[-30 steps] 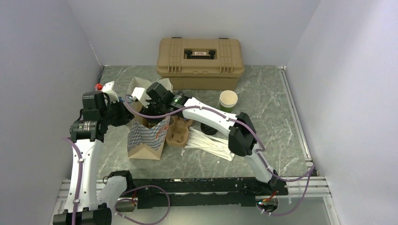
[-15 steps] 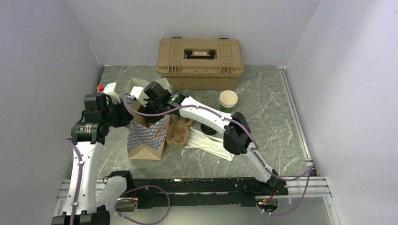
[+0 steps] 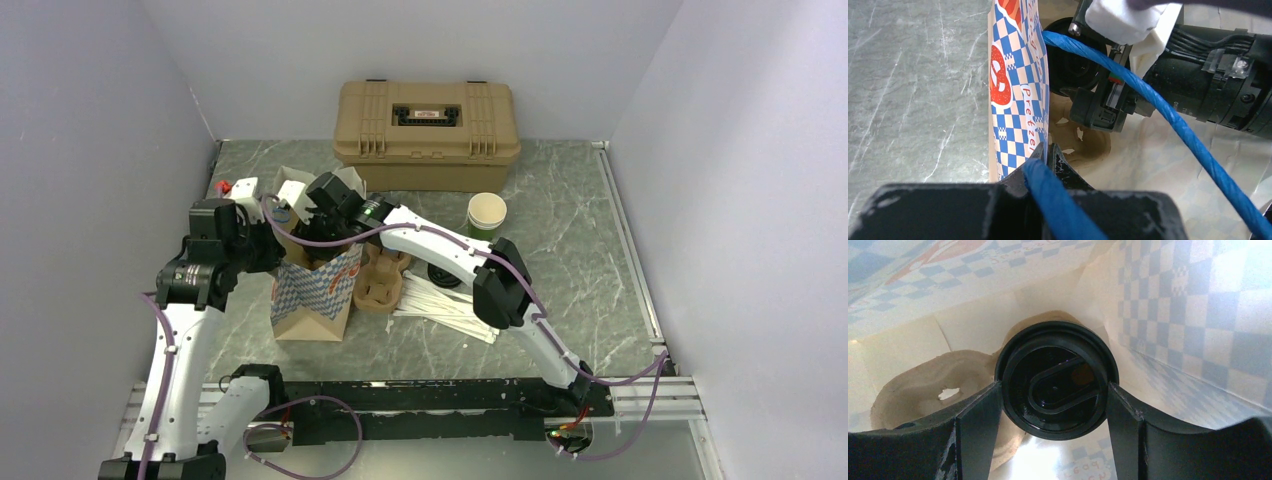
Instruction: Pack the takeout coffee
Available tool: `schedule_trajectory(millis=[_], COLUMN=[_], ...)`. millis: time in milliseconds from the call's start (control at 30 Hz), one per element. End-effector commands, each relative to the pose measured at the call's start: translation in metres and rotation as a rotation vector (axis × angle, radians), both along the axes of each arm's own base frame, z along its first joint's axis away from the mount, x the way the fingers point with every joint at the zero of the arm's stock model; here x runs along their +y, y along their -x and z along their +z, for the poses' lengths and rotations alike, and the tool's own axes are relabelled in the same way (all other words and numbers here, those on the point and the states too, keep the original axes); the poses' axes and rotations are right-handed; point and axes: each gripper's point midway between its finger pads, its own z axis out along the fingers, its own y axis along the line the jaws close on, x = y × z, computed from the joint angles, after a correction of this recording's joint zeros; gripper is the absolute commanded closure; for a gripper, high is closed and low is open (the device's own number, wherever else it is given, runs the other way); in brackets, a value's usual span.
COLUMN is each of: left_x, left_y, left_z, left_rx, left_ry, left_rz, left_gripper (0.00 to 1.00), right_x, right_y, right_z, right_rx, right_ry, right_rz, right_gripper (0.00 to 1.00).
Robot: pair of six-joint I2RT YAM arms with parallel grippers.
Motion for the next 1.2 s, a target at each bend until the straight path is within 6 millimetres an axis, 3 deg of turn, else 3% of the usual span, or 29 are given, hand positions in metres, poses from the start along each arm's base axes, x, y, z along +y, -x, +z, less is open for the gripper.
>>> schedule_trajectory(millis=[0,133,267,433,700,800,1167], left_x=[0.001,0.001,0.001,0.000,0.000,0.000,0.000], left_y=[-0.004,-0.004,-0.003,-0.003,-0.002,-0.002,-0.003], left_z=[0.011,0.011,0.012,0.013,0.013,0.013,0.013], left_rx=[-0.056,-0.057,-0.057,-0.059,-0.056,-0.055,-0.050], left_ry=[-0.026,-0.027,-0.028,-0.027,-0.027,-0.027,-0.028], left_rz=[-0.010,-0.010,-0.012,-0.015,-0.018,-0.019,-0.021], left_gripper=[1.00,1.00,1.00,1.00,1.00,1.00,1.00], right_x=[-0.026,-0.023,-0.020,-0.020,-0.017,-0.018,-0.025], right_y=[0.023,0.017,0.011,0.006,0.004,0.003,-0.004], right_z=[-0.065,-0.039,-0.015,-0.001,0.016,0.024,0.068], right_rx=[0.158,0.117,0.076,0.047,0.029,0.017,-0.053], right_ry=[0.150,0.103,0.059,0.034,-0.009,-0.019,-0.100], right_rz=[-0.026,-0.037,-0.051,-0.070,-0.084,-0.091,-0.139], right_gripper=[0.53,0.46,0.30,0.20,0.11,0.02,0.00])
